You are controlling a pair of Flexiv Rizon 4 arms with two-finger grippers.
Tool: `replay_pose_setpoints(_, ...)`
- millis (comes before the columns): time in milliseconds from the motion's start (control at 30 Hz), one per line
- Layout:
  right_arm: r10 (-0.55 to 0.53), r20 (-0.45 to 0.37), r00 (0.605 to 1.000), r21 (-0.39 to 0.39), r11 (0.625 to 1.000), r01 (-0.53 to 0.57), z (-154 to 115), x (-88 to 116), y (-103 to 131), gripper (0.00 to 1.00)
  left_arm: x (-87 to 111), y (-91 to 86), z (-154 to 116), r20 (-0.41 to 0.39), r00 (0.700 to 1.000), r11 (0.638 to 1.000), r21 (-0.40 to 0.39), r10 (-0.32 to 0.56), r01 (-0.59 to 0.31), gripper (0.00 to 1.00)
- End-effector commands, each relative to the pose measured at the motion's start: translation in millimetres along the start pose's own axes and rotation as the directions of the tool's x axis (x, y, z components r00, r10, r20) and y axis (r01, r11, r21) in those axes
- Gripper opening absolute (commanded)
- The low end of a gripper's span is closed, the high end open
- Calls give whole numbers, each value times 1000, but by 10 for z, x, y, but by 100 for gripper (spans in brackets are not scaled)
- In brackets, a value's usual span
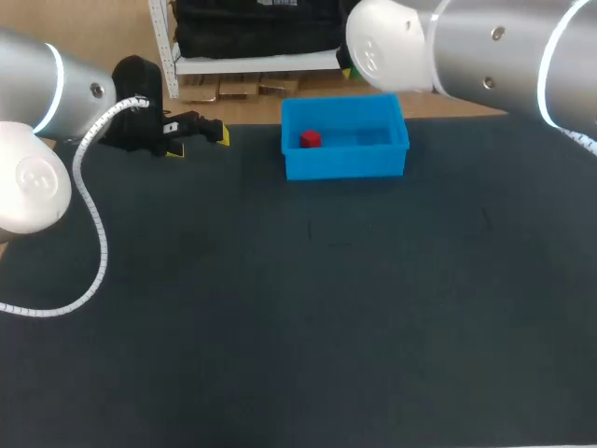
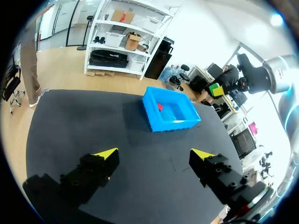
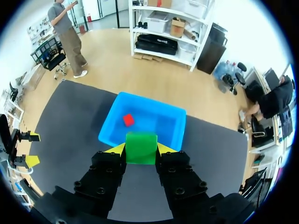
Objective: Use the left arm to pick the red cube and place it into the blue plastic box first, then use the right arm to grasp the green cube and put it into the same blue plastic box after the first action is fully finished.
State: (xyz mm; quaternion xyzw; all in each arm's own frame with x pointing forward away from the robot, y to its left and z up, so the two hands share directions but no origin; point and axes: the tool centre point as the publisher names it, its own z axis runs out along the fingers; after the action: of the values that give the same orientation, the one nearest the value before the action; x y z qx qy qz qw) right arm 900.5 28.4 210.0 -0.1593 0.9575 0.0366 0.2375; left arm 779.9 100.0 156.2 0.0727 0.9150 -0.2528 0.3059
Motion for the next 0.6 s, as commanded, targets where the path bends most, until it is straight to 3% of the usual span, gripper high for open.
replay_pose_setpoints(33, -1, -2, 1000, 2, 1000, 1, 42, -84, -20, 0, 11, 13, -5, 4, 1000, 1000, 7, 1, -2, 100)
replay_pose_setpoints(600, 41, 62, 997, -56, 998, -38, 282, -76, -129, 0, 11, 13, -5, 4, 1000, 1000, 7, 1, -2, 100)
